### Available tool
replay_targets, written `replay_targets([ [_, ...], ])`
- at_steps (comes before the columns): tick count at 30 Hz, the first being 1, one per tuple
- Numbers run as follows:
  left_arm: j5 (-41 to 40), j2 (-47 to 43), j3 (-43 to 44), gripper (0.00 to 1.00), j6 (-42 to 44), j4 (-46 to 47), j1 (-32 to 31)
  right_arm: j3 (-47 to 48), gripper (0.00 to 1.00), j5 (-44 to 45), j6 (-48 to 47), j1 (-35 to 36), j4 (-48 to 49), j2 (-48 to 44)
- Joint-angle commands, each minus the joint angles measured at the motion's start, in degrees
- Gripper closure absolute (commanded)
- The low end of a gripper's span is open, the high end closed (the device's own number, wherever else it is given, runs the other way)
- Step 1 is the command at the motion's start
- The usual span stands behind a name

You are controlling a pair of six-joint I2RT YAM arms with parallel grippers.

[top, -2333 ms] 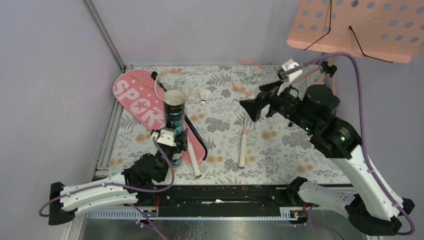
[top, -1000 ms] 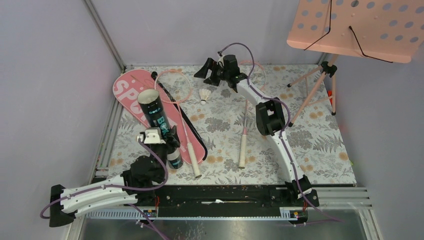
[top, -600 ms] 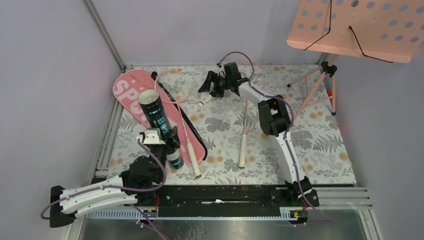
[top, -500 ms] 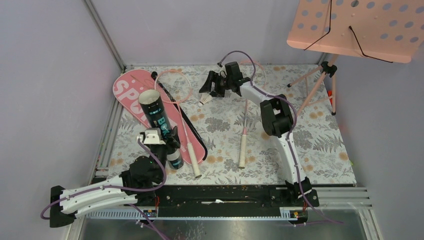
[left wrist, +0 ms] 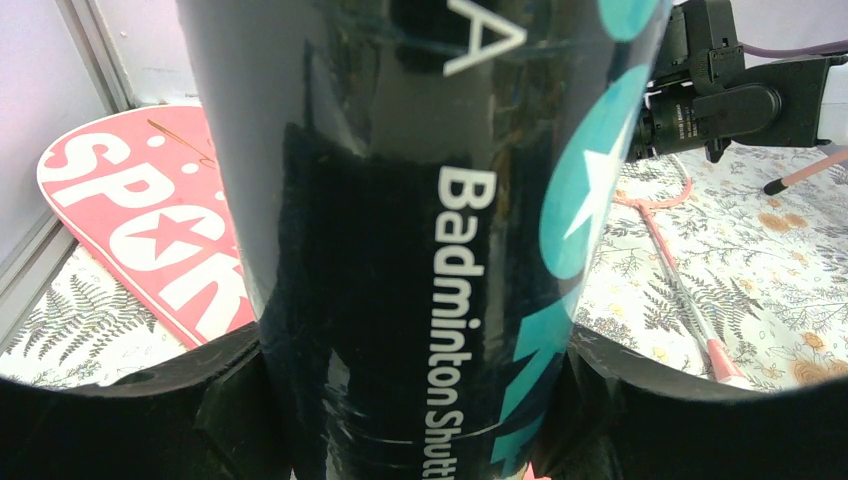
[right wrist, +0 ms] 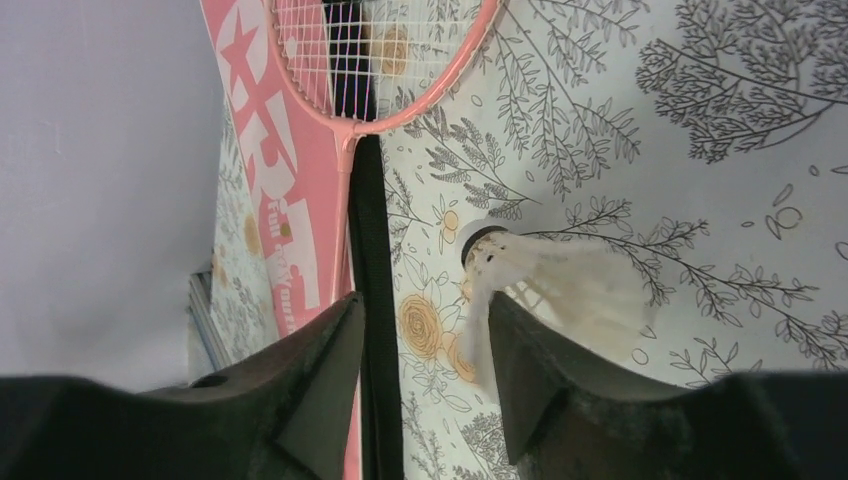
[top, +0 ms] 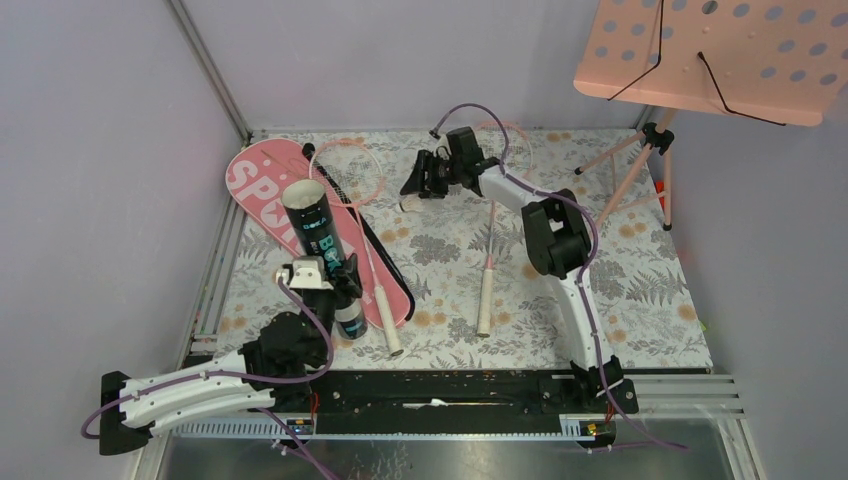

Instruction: Pack up the badminton gear

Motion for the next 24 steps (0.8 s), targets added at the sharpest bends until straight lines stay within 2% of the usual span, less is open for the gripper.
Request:
replay_targets([
  [1,1.68,-0.71,0.56,0.81,-1.02,2.25,0.24,-1.83,0.55,0.69,-1.19,1.64,1.36,-4.36],
  [3,1.90,-0.62,0.48,0.81,-0.97,2.20,0.24,-4.57,0.81,2.22,-0.68,1.75,3.77,-6.41],
  [5,2.57,-0.55,0.45,0.81,-0.68,2.28,0.24,-7.12,0.99,2.59,-0.78,1.74,5.36,-8.85],
  [7,4.78,-0.24,0.47,0.81,0.19,2.02,0.24,-10.47,1.00,2.19,-1.91,1.69,6.65,-12.51],
  [12,15.81,2.73,2.34,0.81,2.13,-1.89,0.24,-24.53,1.00,3.62,-10.50,2.05,5.26,-31.40],
  [15,23.69,7.71,4.79,0.81,4.09,-4.62,0.24,-37.83,1.00,8.21,-16.69,2.54,1.63,-45.90],
  [19,32.84,18.09,8.10,0.79,12.08,-6.42,0.24,-50.81,1.00,12.89,-21.08,2.55,-1.08,-64.35],
  [24,34.12,25.35,11.53,0.86,18.29,-6.55,0.24,-60.31,1.00,16.68,-22.26,2.55,-5.67,-85.09],
])
